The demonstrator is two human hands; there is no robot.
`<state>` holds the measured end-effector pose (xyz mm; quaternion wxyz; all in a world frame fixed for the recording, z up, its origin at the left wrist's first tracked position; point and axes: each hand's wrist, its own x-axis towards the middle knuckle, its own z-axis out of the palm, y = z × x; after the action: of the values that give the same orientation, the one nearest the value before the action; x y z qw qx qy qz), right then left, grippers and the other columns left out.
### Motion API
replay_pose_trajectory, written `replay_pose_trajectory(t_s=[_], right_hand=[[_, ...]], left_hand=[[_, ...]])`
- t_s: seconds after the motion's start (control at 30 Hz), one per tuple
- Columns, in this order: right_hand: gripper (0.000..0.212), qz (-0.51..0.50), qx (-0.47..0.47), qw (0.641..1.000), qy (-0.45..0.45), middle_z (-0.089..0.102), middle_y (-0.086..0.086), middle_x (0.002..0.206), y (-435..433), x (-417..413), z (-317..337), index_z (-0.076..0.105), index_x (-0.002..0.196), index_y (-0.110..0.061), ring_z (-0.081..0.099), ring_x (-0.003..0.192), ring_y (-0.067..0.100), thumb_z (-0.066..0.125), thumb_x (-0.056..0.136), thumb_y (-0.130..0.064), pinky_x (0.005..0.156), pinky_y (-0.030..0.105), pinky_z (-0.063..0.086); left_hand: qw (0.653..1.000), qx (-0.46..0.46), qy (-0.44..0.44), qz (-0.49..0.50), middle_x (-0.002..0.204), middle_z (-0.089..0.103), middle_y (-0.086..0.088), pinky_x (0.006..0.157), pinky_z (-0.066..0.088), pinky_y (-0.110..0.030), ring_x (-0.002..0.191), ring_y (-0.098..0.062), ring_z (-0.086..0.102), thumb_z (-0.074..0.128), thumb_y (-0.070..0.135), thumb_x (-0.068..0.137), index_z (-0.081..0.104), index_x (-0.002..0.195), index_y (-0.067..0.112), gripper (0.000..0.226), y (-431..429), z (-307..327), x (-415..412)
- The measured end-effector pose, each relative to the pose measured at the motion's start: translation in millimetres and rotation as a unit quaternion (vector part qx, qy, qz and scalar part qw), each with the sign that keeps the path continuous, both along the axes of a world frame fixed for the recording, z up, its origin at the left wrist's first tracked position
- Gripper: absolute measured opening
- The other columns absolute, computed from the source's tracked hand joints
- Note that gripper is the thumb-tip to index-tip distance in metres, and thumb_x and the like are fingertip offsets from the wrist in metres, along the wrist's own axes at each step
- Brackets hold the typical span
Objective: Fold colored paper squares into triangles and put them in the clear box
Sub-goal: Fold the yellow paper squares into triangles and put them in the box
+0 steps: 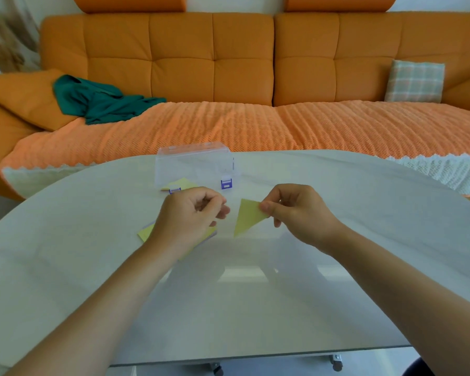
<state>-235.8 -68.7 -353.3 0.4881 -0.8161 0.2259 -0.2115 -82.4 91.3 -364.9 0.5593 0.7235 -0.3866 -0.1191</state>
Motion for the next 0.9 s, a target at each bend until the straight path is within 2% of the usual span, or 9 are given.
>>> replay_pose_trajectory(t_s=[0.1,0.2,0.33,0.4,0.5,0.63,0.7,0.77,0.9], right_hand=[[0.018,0.012,0.044,0.999,-0.028,0.062,-0.01,0.056,5,2,-2,0.067,0.076,-0.008,0.05,0.046,0.0,0.067,0.093,-0.014,0.047,0.008,0.035],[0.019,0.012,0.058,0.998,-0.033,0.061,-0.008,0.058,9,4,-2,0.066,0.077,-0.007,0.049,0.048,0.0,0.066,0.094,-0.015,0.048,0.009,0.035],[0.016,0.021,0.03,0.999,0.005,0.067,-0.008,0.069,10,2,-2,0.07,0.076,-0.021,0.055,0.062,0.005,0.067,0.091,-0.02,0.057,0.016,0.042],[0.01,0.031,0.017,0.999,0.001,0.072,-0.005,0.081,14,1,-3,0.072,0.082,-0.025,0.061,0.071,0.015,0.068,0.091,-0.024,0.065,0.025,0.048],[0.011,0.038,0.001,0.999,-0.03,0.074,-0.006,0.082,20,4,-3,0.074,0.082,-0.026,0.067,0.077,0.017,0.07,0.091,-0.024,0.069,0.023,0.051],[0.018,0.022,0.021,0.999,-0.039,0.072,-0.007,0.073,21,7,-4,0.074,0.075,-0.025,0.062,0.063,0.003,0.07,0.091,-0.019,0.056,0.013,0.045],[0.018,-0.011,0.047,0.997,-0.055,0.07,-0.006,0.071,19,8,-4,0.074,0.074,-0.023,0.058,0.061,0.004,0.07,0.091,-0.019,0.054,0.013,0.042],[0.018,-0.061,0.075,0.991,-0.087,0.069,-0.005,0.07,14,9,-2,0.074,0.074,-0.022,0.059,0.062,0.006,0.07,0.092,-0.019,0.056,0.014,0.044],[0.014,-0.14,0.102,0.978,-0.12,0.067,-0.005,0.073,5,8,3,0.075,0.079,-0.021,0.056,0.067,0.007,0.071,0.092,-0.022,0.056,0.014,0.043]], left_hand=[[0.997,-0.03,0.068,-0.014,0.086,0.077,0.003,0.068,0.061,-0.031,0.084,-0.014,0.075,0.062,0.021,0.096,0.077,0.088,0.022,0.017,-7,-2,-13],[0.997,-0.012,0.071,-0.005,0.078,0.075,-0.005,0.074,0.062,-0.043,0.079,-0.028,0.073,0.065,0.025,0.091,0.078,0.082,0.021,0.016,-8,-5,-17],[1.0,0.008,-0.008,0.008,0.057,0.064,0.012,0.058,0.047,-0.02,0.053,-0.004,0.057,0.067,0.023,0.087,0.074,0.071,0.027,0.018,-6,-8,-18],[0.998,0.022,-0.053,-0.011,0.061,0.067,0.014,0.057,0.044,-0.015,0.055,0.0,0.055,0.068,0.021,0.087,0.074,0.072,0.028,0.018,-5,-8,-19],[0.995,0.027,-0.093,-0.032,0.062,0.068,0.012,0.055,0.04,-0.013,0.055,0.002,0.052,0.07,0.022,0.086,0.074,0.073,0.027,0.015,-6,-10,-22],[0.994,0.035,-0.099,-0.038,0.06,0.066,0.011,0.055,0.043,-0.018,0.053,0.0,0.053,0.064,0.032,0.078,0.07,0.069,0.025,0.013,-7,-9,-22],[0.995,0.058,-0.053,-0.055,0.065,0.071,0.011,0.065,0.057,-0.03,0.062,-0.008,0.067,0.06,0.036,0.073,0.071,0.069,0.024,0.016,-6,-7,-20],[0.993,0.084,-0.018,-0.075,0.069,0.074,0.006,0.076,0.061,-0.046,0.071,-0.018,0.073,0.059,0.037,0.07,0.071,0.069,0.024,0.018,-4,-8,-15],[0.991,0.115,-0.04,-0.064,0.069,0.074,0.005,0.068,0.062,-0.046,0.064,-0.014,0.072,0.061,0.026,0.078,0.07,0.07,0.024,0.013,3,-8,-2]])
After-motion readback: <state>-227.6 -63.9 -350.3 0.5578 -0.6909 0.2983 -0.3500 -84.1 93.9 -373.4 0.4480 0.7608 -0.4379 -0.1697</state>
